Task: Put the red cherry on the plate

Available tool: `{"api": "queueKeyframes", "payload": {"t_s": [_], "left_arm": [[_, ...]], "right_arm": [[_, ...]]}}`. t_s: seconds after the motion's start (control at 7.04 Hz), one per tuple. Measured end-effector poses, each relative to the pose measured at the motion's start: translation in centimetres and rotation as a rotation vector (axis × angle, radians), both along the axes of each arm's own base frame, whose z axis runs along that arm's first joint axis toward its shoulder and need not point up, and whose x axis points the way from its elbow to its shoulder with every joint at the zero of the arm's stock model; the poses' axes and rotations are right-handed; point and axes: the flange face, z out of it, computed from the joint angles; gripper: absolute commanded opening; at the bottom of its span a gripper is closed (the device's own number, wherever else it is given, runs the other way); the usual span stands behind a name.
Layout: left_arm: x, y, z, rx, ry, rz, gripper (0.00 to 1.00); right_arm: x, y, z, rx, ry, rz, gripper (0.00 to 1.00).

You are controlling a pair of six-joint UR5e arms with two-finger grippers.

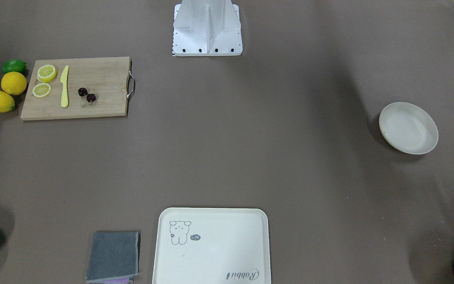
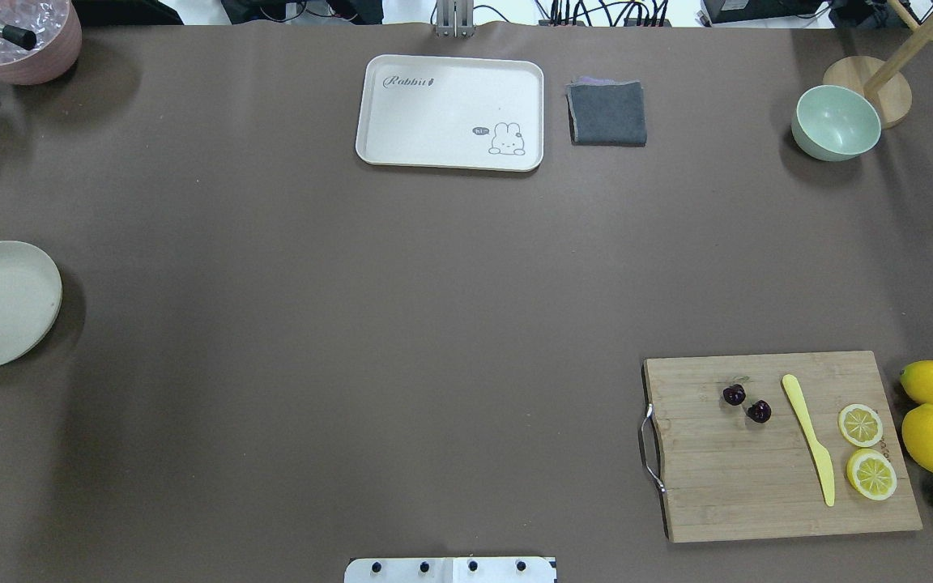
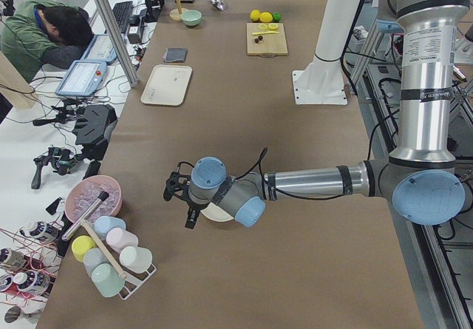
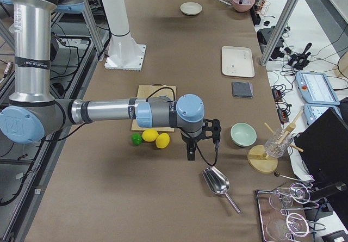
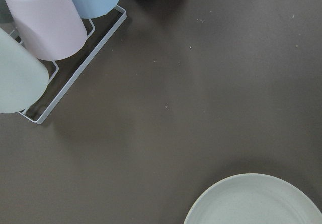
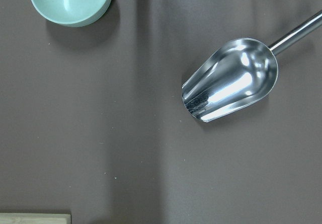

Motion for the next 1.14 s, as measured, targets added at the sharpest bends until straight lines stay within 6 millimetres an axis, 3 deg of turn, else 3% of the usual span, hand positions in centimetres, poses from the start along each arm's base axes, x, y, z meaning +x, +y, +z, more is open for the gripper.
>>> {"api": "queueKeyframes", "payload": {"t_s": [0.71, 1.14], "left_arm": [[7.7, 2.1, 3.8, -0.048, -0.012, 0.155, 0.98], [9.1, 2.9, 5.2, -0.071, -0.02, 0.194, 0.98]], "right_arm": [[0.0, 0.5, -0.2, -0.002, 0.002, 0.005, 1.0], [0.0, 0.9, -0.3, -0.001, 0.004, 0.005, 1.0]]}}
